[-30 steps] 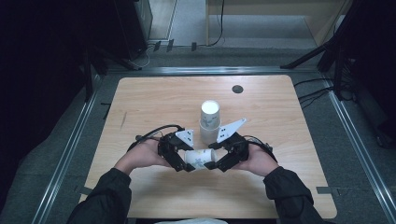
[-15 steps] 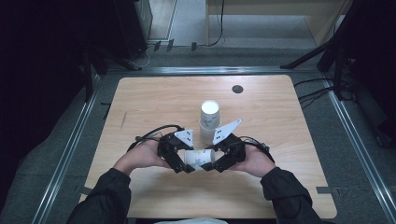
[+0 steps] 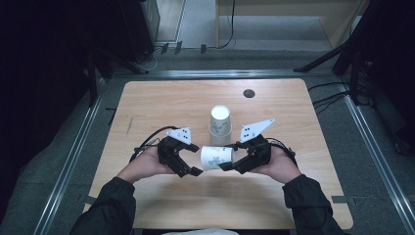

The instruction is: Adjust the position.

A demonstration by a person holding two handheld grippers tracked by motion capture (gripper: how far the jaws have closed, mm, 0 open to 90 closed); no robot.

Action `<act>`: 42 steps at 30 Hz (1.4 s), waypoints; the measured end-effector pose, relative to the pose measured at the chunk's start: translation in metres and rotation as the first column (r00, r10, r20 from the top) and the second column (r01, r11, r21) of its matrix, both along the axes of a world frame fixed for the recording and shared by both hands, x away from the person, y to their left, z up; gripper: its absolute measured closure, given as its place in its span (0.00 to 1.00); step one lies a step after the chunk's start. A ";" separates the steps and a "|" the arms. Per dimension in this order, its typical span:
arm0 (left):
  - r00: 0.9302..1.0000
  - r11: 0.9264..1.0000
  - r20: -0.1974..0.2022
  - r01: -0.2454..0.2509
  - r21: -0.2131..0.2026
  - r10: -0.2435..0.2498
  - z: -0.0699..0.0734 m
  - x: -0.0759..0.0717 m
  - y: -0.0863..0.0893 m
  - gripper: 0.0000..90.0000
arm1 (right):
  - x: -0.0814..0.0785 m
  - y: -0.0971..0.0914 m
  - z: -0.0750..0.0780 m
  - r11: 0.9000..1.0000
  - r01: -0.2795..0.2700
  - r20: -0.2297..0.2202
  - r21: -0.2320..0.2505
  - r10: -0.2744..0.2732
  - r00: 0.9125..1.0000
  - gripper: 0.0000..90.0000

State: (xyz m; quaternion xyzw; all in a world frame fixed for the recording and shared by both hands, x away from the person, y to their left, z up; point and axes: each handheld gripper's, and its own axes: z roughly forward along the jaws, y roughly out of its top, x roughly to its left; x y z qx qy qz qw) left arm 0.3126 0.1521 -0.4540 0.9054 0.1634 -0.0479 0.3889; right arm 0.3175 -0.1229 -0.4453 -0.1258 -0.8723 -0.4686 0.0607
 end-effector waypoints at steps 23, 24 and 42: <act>0.999 0.982 0.009 0.040 -0.186 -0.039 0.001 -0.010 -0.009 0.23 | -0.005 0.007 0.001 0.996 -0.062 -0.050 0.059 0.065 0.997 0.38; 0.999 0.982 0.014 0.042 -0.186 -0.040 0.001 -0.010 -0.009 0.24 | -0.005 0.007 0.001 0.996 -0.064 -0.052 0.060 0.067 0.996 0.39; 0.998 0.993 0.049 0.050 -0.106 -0.045 0.013 -0.010 -0.001 0.28 | -0.007 0.005 -0.005 0.998 -0.050 0.011 -0.024 0.051 0.999 0.27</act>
